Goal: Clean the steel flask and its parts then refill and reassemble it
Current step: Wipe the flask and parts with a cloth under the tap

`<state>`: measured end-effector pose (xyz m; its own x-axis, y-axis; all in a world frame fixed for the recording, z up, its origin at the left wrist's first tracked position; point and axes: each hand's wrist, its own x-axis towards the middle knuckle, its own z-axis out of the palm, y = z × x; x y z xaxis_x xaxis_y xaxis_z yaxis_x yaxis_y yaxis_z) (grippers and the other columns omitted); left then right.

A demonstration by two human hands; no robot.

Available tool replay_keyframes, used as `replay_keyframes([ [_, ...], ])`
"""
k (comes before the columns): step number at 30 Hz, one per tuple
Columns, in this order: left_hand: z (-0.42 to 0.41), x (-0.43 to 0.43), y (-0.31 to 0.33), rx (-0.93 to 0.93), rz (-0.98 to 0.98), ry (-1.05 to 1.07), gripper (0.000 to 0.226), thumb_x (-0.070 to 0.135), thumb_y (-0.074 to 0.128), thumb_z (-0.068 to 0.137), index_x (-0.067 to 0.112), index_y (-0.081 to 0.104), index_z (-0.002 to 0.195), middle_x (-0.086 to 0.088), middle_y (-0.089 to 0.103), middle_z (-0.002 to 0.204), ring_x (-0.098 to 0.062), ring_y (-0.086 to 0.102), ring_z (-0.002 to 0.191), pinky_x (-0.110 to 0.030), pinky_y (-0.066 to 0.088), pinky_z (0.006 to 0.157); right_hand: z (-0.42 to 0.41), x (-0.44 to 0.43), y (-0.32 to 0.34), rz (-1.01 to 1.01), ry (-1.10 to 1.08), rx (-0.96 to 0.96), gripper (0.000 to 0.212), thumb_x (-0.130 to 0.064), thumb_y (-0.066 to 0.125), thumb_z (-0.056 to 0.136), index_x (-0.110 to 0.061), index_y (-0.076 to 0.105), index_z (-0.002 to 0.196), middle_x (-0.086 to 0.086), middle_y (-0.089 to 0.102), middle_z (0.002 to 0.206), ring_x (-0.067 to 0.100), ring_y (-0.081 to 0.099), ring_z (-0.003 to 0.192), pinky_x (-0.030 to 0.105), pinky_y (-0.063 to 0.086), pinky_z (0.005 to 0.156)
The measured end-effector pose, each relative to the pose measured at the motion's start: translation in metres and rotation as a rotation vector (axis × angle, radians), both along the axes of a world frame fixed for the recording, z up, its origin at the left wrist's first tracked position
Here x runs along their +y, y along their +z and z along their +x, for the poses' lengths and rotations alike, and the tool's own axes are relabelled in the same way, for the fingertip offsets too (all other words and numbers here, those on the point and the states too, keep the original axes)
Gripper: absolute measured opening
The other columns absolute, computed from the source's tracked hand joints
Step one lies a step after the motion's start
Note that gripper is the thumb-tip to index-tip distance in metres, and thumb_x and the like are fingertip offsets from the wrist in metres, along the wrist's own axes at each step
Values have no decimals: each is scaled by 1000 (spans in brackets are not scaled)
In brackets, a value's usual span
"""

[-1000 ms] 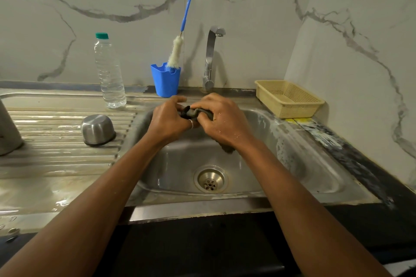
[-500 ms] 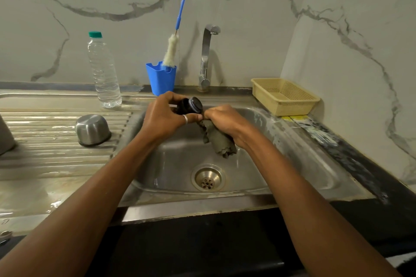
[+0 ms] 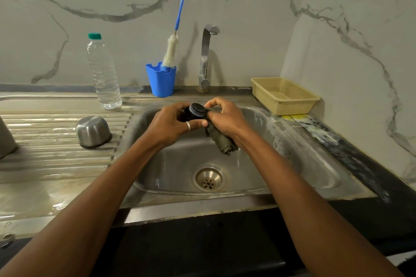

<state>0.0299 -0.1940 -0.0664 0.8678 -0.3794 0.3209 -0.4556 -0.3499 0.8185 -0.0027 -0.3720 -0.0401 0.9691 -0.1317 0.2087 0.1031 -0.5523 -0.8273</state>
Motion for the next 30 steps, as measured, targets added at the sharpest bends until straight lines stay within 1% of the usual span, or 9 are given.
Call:
replay_keyframes([
  [3, -3, -3, 2, -30, 120, -47, 62, 60, 82, 70, 33, 68, 124, 13, 75, 112, -5, 69, 108, -39, 53, 102, 2, 0, -3, -15, -16, -6, 13, -18, 62, 97, -25, 66, 106, -8, 62, 100, 10, 65, 85, 29, 56, 73],
  [5, -2, -3, 1, 21, 140, -97, 51, 35, 85, 80, 26, 66, 125, 11, 74, 113, 0, 68, 106, -31, 54, 100, 2, -1, -4, -23, -12, 7, 15, -15, 60, 97, -24, 67, 107, -7, 61, 101, 9, 64, 85, 31, 58, 77],
  [7, 0, -1, 0, 35, 162, -112, 48, 19, 81, 85, 21, 64, 130, 8, 73, 116, -3, 67, 109, -34, 52, 104, 3, -2, -5, -25, 1, 19, 19, -14, 61, 95, -24, 70, 108, -3, 66, 107, 13, 67, 88, 34, 60, 79],
  [10, 7, 2, -4, -27, 149, -23, 49, 25, 84, 83, 25, 67, 129, 10, 75, 114, -7, 69, 110, -44, 52, 105, 1, 0, -2, -44, 4, 23, 22, -15, 62, 95, -23, 75, 110, -4, 71, 103, 13, 66, 91, 28, 55, 77],
  [16, 15, 7, -10, -33, 126, 238, 75, 58, 92, 52, 26, 70, 116, 10, 77, 100, -6, 72, 95, -36, 60, 88, -6, 7, 2, -65, 59, 63, 19, -18, 63, 92, -17, 81, 99, 8, 77, 87, 24, 73, 81, 38, 60, 72],
  [18, 15, 6, -9, -71, 147, 329, 71, 52, 95, 54, 20, 68, 112, 7, 75, 97, -9, 71, 91, -26, 57, 75, -7, 10, 2, -46, 67, 71, 18, -18, 64, 90, -14, 81, 91, 11, 77, 86, 23, 69, 73, 39, 59, 70],
  [21, 8, 1, -7, -218, 203, 433, 64, 39, 95, 63, 12, 58, 108, -1, 65, 99, -17, 60, 87, -19, 37, 61, -7, 11, 2, -25, 83, 84, 17, -18, 65, 90, -15, 81, 89, 11, 77, 84, 23, 69, 70, 36, 59, 68],
  [26, 5, -4, -9, -177, 194, 341, 68, 32, 94, 68, 15, 45, 111, -6, 54, 109, -19, 55, 94, -16, 38, 64, -3, 8, -1, 48, 81, 118, 16, -15, 64, 91, -13, 80, 94, 11, 77, 84, 29, 75, 80, 44, 65, 75],
  [30, 2, -6, -7, 42, 48, 161, 67, 27, 90, 74, 16, 43, 121, -2, 65, 116, -14, 64, 106, -34, 57, 91, 2, 4, -5, 80, 28, 113, 19, -15, 62, 90, -10, 79, 92, 14, 76, 83, 27, 71, 76, 52, 62, 82],
])
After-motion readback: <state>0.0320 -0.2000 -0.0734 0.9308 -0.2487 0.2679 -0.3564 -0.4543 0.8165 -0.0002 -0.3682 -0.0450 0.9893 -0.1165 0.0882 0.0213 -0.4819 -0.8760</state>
